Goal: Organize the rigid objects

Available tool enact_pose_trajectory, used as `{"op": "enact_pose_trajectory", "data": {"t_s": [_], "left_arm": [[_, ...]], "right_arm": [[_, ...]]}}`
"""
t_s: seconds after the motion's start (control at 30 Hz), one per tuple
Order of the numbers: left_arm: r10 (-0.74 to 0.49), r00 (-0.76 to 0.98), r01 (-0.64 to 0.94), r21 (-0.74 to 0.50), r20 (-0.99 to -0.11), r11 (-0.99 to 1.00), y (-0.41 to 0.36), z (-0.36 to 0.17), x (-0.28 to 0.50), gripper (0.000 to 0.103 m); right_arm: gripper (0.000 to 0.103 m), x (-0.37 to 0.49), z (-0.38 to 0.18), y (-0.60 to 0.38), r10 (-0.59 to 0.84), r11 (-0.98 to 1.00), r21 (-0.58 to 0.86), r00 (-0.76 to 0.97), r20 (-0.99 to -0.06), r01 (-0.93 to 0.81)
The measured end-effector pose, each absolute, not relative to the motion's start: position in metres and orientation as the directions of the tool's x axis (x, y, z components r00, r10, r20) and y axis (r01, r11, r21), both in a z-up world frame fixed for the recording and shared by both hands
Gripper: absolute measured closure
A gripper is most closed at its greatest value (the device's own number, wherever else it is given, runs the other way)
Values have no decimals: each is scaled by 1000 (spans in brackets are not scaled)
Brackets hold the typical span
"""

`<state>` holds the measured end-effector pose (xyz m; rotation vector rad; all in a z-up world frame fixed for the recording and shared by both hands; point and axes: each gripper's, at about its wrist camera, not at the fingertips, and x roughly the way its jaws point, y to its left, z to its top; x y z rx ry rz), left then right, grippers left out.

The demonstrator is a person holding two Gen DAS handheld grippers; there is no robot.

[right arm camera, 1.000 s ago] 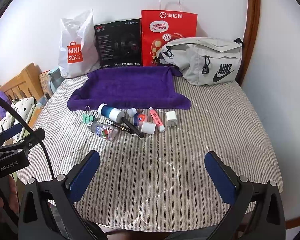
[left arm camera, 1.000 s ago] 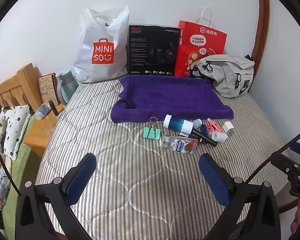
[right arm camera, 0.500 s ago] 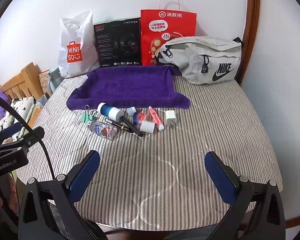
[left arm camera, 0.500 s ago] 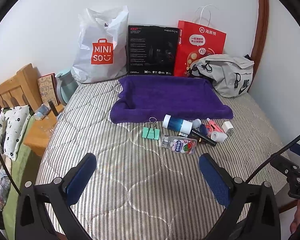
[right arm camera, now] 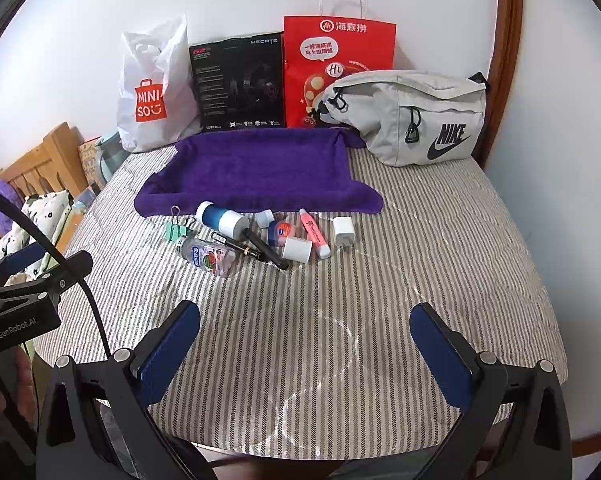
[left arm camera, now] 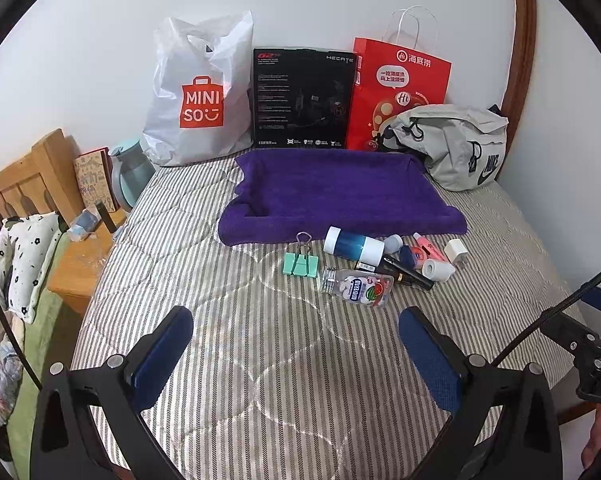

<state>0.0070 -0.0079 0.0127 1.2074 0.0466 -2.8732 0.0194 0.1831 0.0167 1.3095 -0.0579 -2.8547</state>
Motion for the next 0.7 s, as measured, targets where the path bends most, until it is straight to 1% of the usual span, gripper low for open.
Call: {"op": "enact_pose_trajectory", "data": {"t_s": [0.2, 0.37, 0.5, 0.7], "left_arm": [[-5, -690, 31, -23, -724, -999, -10, 8, 2, 0], [10, -659, 34, -42, -752, -999, -16, -12, -16, 0], [-20, -629, 59, -22, -777, -998, -21, -36, -36, 0], [-41, -607, 69, -1, -794, -998, -31, -72, -73, 0]], "right_arm": [[0, 18, 14, 187, -15, -999, 39, -651, -759, -23], [0, 8, 0, 196, -18, -998, 48, -629, -778, -30], [0, -7, -24, 203, -37, -998, 56, -607, -794, -13], [0, -36, -77, 209, 19, -1000, -15, -534, -846, -11]]}}
